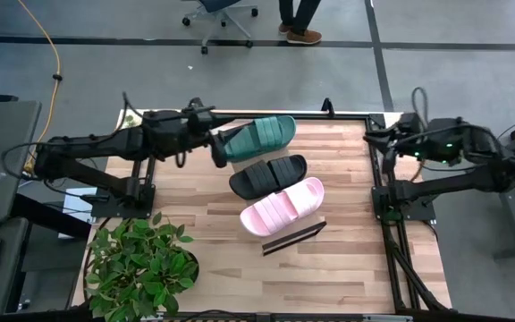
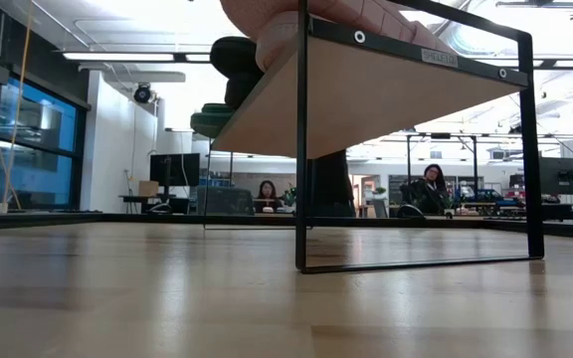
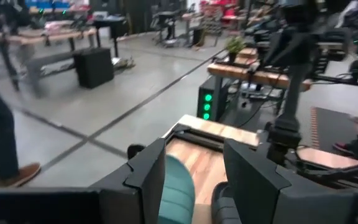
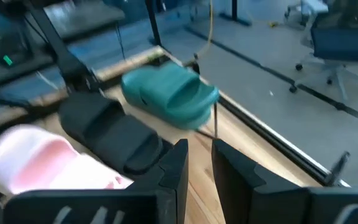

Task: Pick and place slides into the shelf
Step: Return to Home Position

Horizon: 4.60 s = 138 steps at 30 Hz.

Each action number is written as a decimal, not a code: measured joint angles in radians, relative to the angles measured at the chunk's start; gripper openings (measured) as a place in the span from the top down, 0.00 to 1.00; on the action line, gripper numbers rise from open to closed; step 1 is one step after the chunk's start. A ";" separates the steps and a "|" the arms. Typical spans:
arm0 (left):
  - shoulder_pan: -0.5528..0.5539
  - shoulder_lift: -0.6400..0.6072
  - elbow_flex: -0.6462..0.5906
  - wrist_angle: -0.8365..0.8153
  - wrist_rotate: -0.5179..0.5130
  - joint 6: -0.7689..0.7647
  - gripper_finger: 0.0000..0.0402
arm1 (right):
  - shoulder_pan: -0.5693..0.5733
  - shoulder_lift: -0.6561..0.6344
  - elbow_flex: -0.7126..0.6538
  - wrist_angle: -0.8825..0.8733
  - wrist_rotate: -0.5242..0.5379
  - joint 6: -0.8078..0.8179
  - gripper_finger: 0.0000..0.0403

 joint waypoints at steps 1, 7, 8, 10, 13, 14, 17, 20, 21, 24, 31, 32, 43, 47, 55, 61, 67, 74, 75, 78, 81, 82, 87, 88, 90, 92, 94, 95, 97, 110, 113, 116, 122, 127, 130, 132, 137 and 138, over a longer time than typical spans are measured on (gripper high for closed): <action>0.000 -0.011 0.000 -0.002 0.009 0.012 0.62 | 0.000 -0.013 0.000 0.015 0.000 0.000 0.85; 0.000 -0.063 0.000 -0.040 0.094 0.075 0.62 | 0.000 -0.069 0.000 0.103 -0.005 0.001 0.85; 0.000 -0.073 0.000 -0.056 0.109 0.080 0.62 | 0.000 -0.074 0.000 0.108 -0.005 0.001 0.85; 0.000 -0.089 0.000 -0.090 0.134 0.096 0.62 | 0.000 -0.080 0.000 0.114 -0.005 0.011 0.85; 0.000 -0.115 0.000 -0.135 0.186 0.122 0.62 | 0.000 -0.079 0.000 0.115 -0.019 0.019 0.85; 0.000 -0.124 0.000 -0.144 0.209 0.134 0.62 | 0.000 -0.078 0.000 0.116 -0.034 0.019 0.85; 0.000 -0.152 0.000 -0.156 0.277 0.178 0.62 | 0.000 -0.075 0.000 0.116 -0.080 0.024 0.85; 0.000 -0.185 0.000 -0.177 0.332 0.233 0.62 | 0.000 -0.075 0.000 0.116 -0.100 0.058 0.85; 0.000 -0.196 0.000 -0.183 0.338 0.253 0.62 | 0.000 -0.076 0.000 0.116 -0.103 0.066 0.85; 0.000 -0.233 0.000 -0.220 0.340 0.300 0.62 | 0.000 -0.076 0.000 0.116 -0.117 0.083 0.85; 0.000 -0.313 0.000 -0.370 0.292 0.337 0.63 | 0.000 -0.076 0.000 0.133 -0.183 0.081 0.85; 0.000 -0.323 0.000 -0.388 0.283 0.339 0.63 | 0.000 -0.076 0.000 0.134 -0.184 0.080 0.85; 0.000 -0.412 0.000 -0.542 0.285 0.343 0.91 | 0.000 -0.126 0.000 0.186 -0.189 0.063 0.87; 0.000 -0.448 0.000 -0.560 0.285 0.357 0.98 | 0.000 -0.173 0.000 0.180 -0.190 0.082 0.96; 0.000 -0.511 -0.020 -0.582 0.255 0.368 0.99 | 0.000 -0.222 0.000 0.118 -0.174 0.080 1.00; 0.000 -0.588 -0.180 -0.493 0.255 0.327 1.00 | 0.000 -0.224 0.000 0.117 -0.180 0.067 1.00; 0.000 -0.700 -0.418 -0.266 0.258 0.275 1.00 | 0.000 -0.230 -0.006 0.127 -0.155 0.035 1.00; 0.000 -0.813 -0.619 -0.068 0.254 0.214 1.00 | 0.000 -0.351 -0.219 0.316 -0.165 0.084 1.00; 0.000 -0.823 -0.636 -0.051 0.249 0.209 1.00 | 0.000 -0.374 -0.258 0.357 -0.170 0.099 1.00; 0.000 -0.847 -0.672 -0.044 0.214 0.207 1.00 | 0.000 -0.446 -0.370 0.489 -0.187 0.133 1.00; 0.000 -0.852 -0.705 -0.014 0.199 0.207 1.00 | 0.000 -0.508 -0.462 0.595 -0.188 0.162 1.00; 0.000 -0.851 -0.717 0.013 0.199 0.208 1.00 | 0.000 -0.526 -0.488 0.611 -0.188 0.176 1.00; 0.000 -0.852 -0.798 0.144 0.196 0.223 1.00 | 0.000 -0.594 -0.603 0.670 -0.183 0.241 1.00; 0.000 -0.852 -0.819 0.173 0.196 0.223 1.00 | 0.000 -0.607 -0.624 0.674 -0.183 0.256 1.00; 0.000 -0.856 -0.858 0.238 0.199 0.223 1.00 | 0.000 -0.622 -0.661 0.693 -0.183 0.277 1.00; 0.000 -0.857 -0.898 0.308 0.200 0.223 1.00 | 0.000 -0.620 -0.688 0.712 -0.185 0.290 1.00; 0.000 -0.856 -0.938 0.379 0.199 0.220 1.00 | 0.000 -0.613 -0.705 0.737 -0.189 0.292 1.00; 0.000 -0.856 -0.958 0.414 0.199 0.219 1.00 | 0.000 -0.614 -0.716 0.751 -0.190 0.296 1.00; 0.000 -0.856 -0.989 0.481 0.199 0.218 1.00 | 0.000 -0.621 -0.741 0.778 -0.201 0.312 1.00; 0.000 -0.856 -1.125 0.682 0.205 0.216 1.00 | 0.000 -0.620 -0.768 0.831 -0.206 0.357 1.00; 0.000 -0.857 -1.145 0.703 0.240 0.204 1.00 | 0.000 -0.620 -0.768 0.831 -0.206 0.373 1.00; 0.000 -0.871 -1.159 0.701 0.265 0.191 1.00 | 0.000 -0.620 -0.768 0.837 -0.206 0.380 1.00; 0.000 -0.938 -1.170 0.664 0.278 0.197 1.00 | 0.000 -0.620 -0.768 0.848 -0.206 0.380 1.00; 0.000 -1.039 -1.170 0.543 0.294 0.196 1.00 | 0.000 -0.620 -0.768 0.852 -0.206 0.383 1.00; 0.000 -1.106 -1.170 0.472 0.294 0.192 1.00 | 0.000 -0.620 -0.768 0.852 -0.206 0.387 1.00; 0.000 -1.147 -1.170 0.434 0.293 0.192 1.00 | 0.000 -0.620 -0.768 0.851 -0.206 0.387 1.00; 0.000 -1.148 -1.169 0.388 0.292 0.197 1.00 | 0.000 -0.620 -0.768 0.850 -0.205 0.387 1.00; 0.000 -1.150 -1.169 0.370 0.288 0.197 1.00 | 0.000 -0.620 -0.768 0.850 -0.206 0.387 1.00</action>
